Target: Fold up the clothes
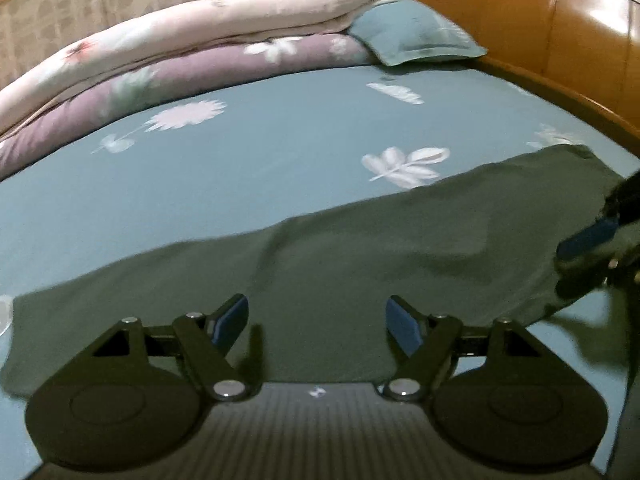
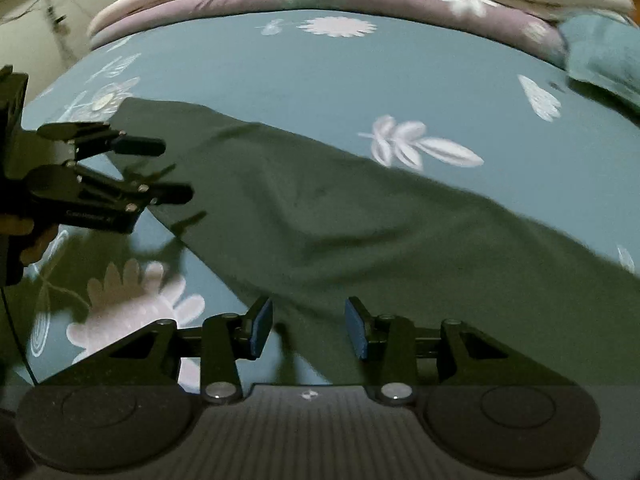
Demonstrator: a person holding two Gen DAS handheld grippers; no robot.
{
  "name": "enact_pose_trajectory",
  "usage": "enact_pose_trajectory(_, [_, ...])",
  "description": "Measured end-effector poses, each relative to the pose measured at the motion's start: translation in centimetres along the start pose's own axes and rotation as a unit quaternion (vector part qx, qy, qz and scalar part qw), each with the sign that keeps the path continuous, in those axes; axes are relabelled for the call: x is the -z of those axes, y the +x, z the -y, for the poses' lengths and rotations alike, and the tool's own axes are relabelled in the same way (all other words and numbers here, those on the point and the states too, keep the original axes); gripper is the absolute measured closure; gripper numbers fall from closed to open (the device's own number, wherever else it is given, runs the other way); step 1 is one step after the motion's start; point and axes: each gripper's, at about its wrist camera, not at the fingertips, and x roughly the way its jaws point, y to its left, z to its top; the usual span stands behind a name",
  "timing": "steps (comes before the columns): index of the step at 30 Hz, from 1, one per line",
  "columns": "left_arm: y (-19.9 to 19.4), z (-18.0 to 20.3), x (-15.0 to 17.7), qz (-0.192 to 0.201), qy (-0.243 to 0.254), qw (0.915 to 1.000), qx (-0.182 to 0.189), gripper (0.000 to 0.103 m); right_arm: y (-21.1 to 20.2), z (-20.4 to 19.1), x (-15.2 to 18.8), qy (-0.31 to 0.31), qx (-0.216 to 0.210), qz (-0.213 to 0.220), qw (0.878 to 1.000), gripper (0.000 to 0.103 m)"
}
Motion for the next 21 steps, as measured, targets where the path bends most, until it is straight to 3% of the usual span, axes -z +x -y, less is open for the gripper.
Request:
enact_pose_trajectory(3, [0.3, 0.6, 0.0, -0.007, -0.003, 0.9999, 0.011, 0.025, 0.5, 0.3, 0.9, 0.024, 0.028, 0.006, 0.999, 0.058])
enact_pose_trajectory(5, [0.2, 0.5, 0.2, -0.013, -0.010, 0.9998, 0.011, 0.025, 1.6, 0.7, 1.3, 0.050, 0.036, -0.014, 0.998, 0.055])
enact_pose_trajectory(7, [0.0, 0.5, 0.4, -0.020, -0.018, 0.9996, 0.012, 0.024, 1.4, 0.8, 2.1, 0.067, 0.010, -0.021, 0.998, 0.045])
enact_pose_trajectory(11, [-0.2, 0.4, 0.8, -0.034, -0.032, 0.9988, 0.013, 0.020, 0.5, 0.7, 3.1, 0.079, -0.031, -0.054, 0.995, 0.042])
enact_pose_trajectory(17, [0.6, 1.1, -1.1, -0.006, -0.043, 0.9977, 0.051, 0.020, -0.2, 2.0, 0.3, 0.082, -0.001, 0.019, 0.996, 0.043])
enact_pose_trajectory(19, [1.5, 1.3, -0.7, -0.025, -0.047, 0.9976, 0.044, 0.020, 1.3, 2.5, 0.5, 0.100, 0.012, 0.002, 0.995, 0.042])
enact_pose_trajectory(21, [2.0, 1.5, 0.3, -0.040, -0.046, 0.9975, 0.035, 0.020, 2.0, 2.0, 1.3, 0.096, 0.010, -0.012, 0.995, 0.035])
